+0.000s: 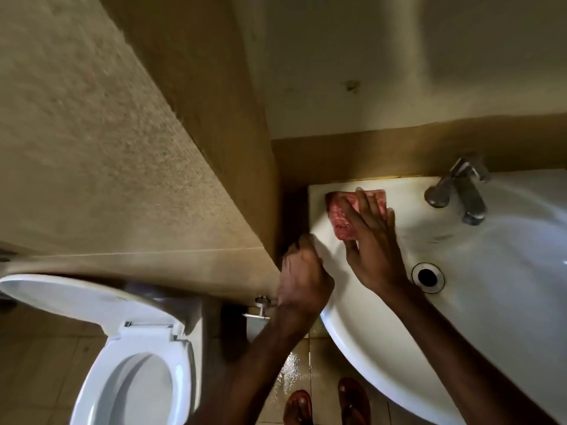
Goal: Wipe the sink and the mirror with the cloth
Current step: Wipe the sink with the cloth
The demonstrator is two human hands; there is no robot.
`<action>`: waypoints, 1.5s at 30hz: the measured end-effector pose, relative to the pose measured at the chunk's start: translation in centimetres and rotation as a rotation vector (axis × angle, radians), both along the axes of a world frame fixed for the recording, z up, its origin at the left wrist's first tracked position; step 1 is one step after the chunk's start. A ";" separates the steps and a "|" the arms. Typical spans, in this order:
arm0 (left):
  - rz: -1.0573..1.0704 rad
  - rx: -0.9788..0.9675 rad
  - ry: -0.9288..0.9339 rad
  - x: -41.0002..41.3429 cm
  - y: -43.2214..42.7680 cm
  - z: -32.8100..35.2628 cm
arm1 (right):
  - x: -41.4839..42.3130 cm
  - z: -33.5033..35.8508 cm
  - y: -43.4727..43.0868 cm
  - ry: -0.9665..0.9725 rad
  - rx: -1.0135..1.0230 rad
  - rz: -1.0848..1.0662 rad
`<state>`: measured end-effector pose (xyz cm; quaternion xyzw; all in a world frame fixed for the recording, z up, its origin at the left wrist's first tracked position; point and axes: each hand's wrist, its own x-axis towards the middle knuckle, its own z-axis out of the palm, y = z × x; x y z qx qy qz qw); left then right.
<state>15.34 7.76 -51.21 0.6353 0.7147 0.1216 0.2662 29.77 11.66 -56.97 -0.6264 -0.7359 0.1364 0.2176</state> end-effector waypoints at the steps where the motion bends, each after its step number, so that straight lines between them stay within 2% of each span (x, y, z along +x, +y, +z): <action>1: 0.000 -0.007 -0.006 0.0 0.2 -0.1 | -0.5 0.2 0.0 0.007 0.015 0.030; 5: -0.030 -0.039 -0.067 -0.1 1.3 0.0 | -1.6 0.4 2.6 -0.060 0.073 0.071; 9: -0.030 -0.053 -0.122 -1.1 1.8 -0.2 | -2.6 0.4 5.3 -0.138 0.016 0.118; 12: -0.004 -0.054 -0.163 -1.5 1.7 0.2 | -3.3 0.1 4.2 -0.195 0.019 0.113; 16: 0.024 -0.010 -0.216 -1.6 1.4 0.8 | -2.5 0.8 0.1 0.040 0.063 0.173; 19: 0.014 -0.037 -0.221 -1.6 1.5 1.4 | -2.0 1.6 -3.9 0.135 0.035 0.237; 23: 0.031 -0.066 -0.217 -1.2 1.8 1.6 | -1.6 1.9 -3.1 0.159 -0.006 0.267; 27: 0.044 0.008 -0.200 -0.5 1.8 1.9 | -2.4 2.1 2.1 0.108 0.086 0.282; 30: 0.072 0.000 -0.177 -0.2 2.0 1.9 | -2.9 1.7 2.6 0.048 0.112 0.240; 34: 0.082 0.037 -0.221 -0.2 1.9 1.8 | -0.9 1.0 -2.7 0.113 0.071 0.194; 37: 0.071 0.045 -0.226 -0.2 2.3 1.4 | 1.2 0.4 -4.9 0.051 0.087 0.165; 42: -0.013 0.186 -0.153 0.8 2.6 0.8 | 1.4 0.4 0.7 0.014 0.018 0.050; 45: -0.054 0.123 -0.045 1.3 2.9 0.5 | 0.9 0.7 3.0 0.002 0.015 -0.053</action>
